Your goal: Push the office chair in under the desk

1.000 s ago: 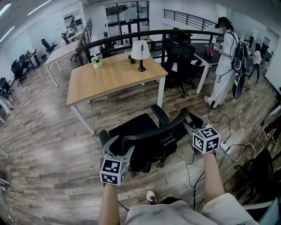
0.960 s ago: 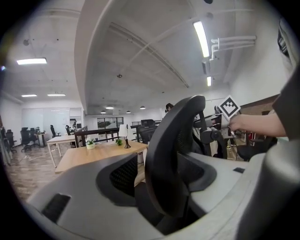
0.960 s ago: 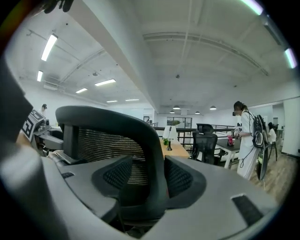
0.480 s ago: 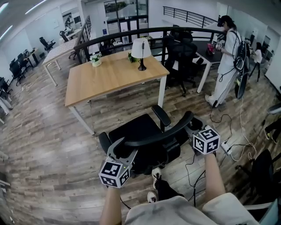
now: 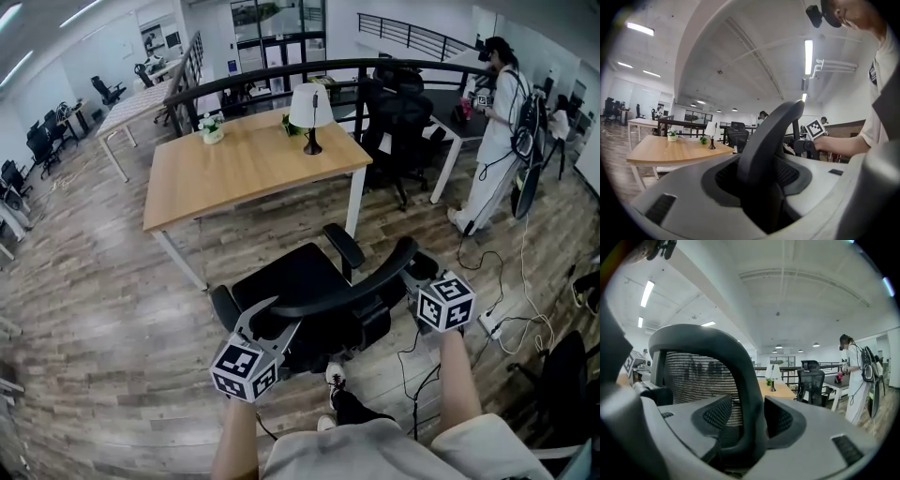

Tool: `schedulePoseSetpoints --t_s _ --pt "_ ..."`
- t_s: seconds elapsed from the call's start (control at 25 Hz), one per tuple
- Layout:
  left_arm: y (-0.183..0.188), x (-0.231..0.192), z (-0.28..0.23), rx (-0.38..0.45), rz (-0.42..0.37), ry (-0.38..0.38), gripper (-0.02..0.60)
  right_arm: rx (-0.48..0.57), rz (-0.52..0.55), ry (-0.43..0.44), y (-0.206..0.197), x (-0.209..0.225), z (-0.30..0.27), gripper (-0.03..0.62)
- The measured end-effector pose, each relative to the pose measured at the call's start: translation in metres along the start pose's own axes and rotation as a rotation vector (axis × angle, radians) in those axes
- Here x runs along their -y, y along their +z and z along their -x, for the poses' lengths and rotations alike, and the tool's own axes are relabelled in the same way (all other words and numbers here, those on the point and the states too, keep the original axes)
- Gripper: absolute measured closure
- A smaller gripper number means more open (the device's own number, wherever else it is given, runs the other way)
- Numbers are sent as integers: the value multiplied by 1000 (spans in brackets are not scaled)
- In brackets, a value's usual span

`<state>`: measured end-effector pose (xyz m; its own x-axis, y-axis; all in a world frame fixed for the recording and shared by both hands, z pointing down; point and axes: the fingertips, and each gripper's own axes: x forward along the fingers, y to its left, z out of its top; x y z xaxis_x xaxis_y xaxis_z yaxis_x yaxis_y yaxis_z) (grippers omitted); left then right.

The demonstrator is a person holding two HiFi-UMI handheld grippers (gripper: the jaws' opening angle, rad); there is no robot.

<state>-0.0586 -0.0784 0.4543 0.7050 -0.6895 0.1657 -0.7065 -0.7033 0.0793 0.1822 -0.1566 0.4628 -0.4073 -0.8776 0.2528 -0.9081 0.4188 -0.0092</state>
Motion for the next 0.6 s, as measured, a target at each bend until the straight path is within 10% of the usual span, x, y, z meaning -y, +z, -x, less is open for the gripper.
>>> schedulePoseSetpoints --t_s 0.6 --pt "3 -52 -32 -74 14 -74 403 7 54 313 12 18 -98 326"
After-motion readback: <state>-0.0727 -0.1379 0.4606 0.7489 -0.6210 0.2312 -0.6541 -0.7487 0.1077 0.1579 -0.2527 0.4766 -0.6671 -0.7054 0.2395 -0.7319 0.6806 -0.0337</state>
